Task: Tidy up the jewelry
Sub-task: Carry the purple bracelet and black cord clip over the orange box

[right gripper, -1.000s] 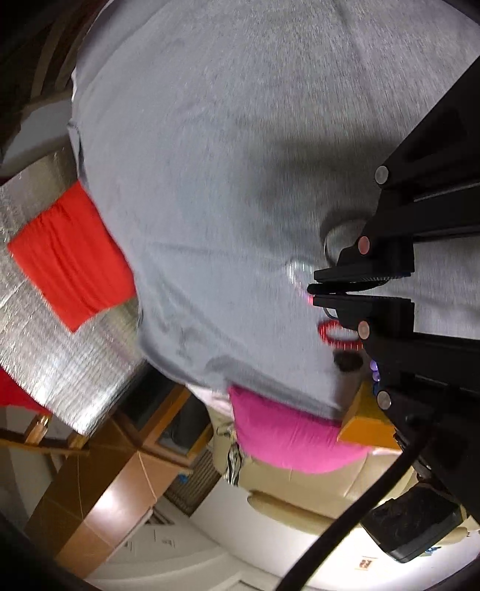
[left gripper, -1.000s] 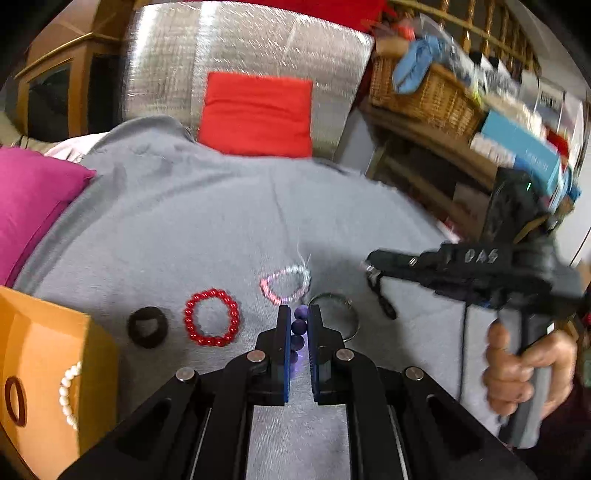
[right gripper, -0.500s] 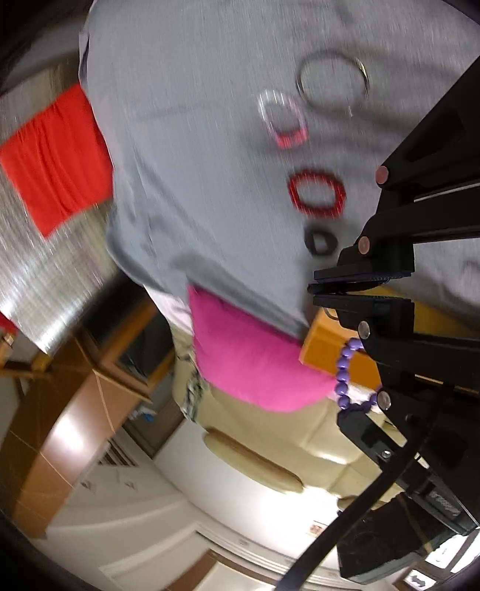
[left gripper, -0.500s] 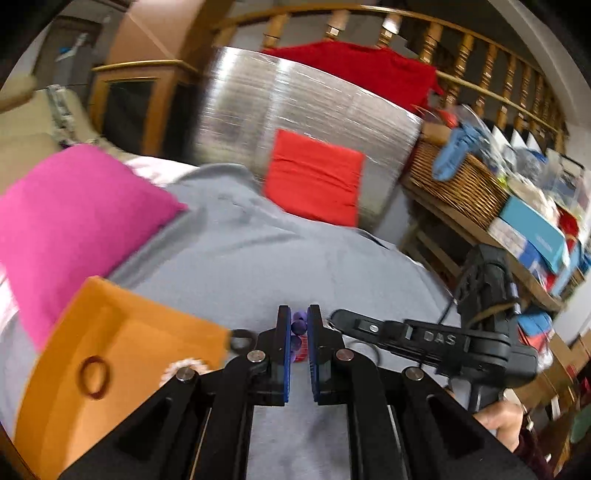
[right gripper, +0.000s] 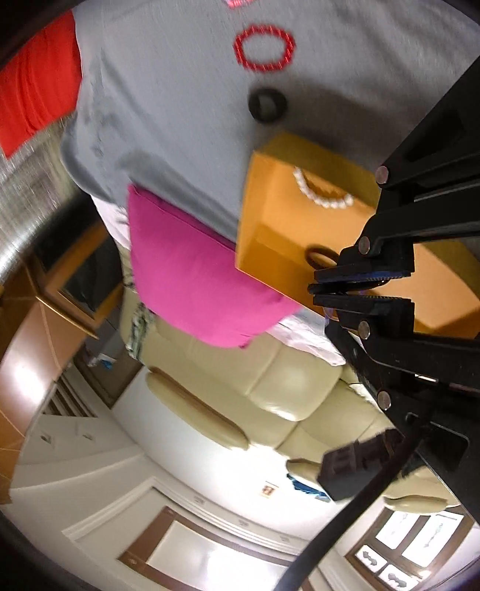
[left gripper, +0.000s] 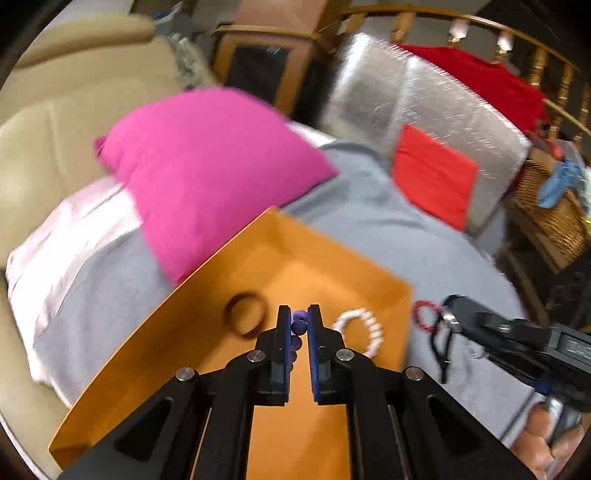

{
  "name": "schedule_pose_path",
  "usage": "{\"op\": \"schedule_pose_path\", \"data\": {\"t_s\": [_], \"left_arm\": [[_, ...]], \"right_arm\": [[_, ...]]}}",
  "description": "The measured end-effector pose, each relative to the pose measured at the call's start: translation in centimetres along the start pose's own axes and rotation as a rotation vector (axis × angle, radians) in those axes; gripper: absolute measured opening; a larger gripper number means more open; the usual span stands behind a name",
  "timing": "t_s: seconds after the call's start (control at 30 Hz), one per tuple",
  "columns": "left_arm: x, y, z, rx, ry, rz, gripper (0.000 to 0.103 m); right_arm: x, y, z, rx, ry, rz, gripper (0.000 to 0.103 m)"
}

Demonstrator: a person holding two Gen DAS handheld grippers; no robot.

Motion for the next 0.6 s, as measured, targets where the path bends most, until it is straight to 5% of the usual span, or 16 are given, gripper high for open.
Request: {"op": "schedule_pose_path", "data": {"t_s": [0.27,0.6], "left_arm": [[1.5,4.1,-2.2,-0.058,0.056,0.077,0.009],[2.3,5.9,-3.2,-0.102,0.109,0.120,0.009]], "right_arm": [[4.8,0.1,-3.1,0.019,0.083,-0.029,0.007],[8.0,-0.9,-4.7,-0.005,0.141,-0.227,0.011]]}}
Point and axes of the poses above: each gripper's, at about its wrist camera, not at the fingertips, and x roughly the way its jaws point, y to its left, z to its top, the point moved 8 cm from there along x, roughly the way its jaws point, and after that the axes turned 3 degrees about z, right-handed, at the moved point
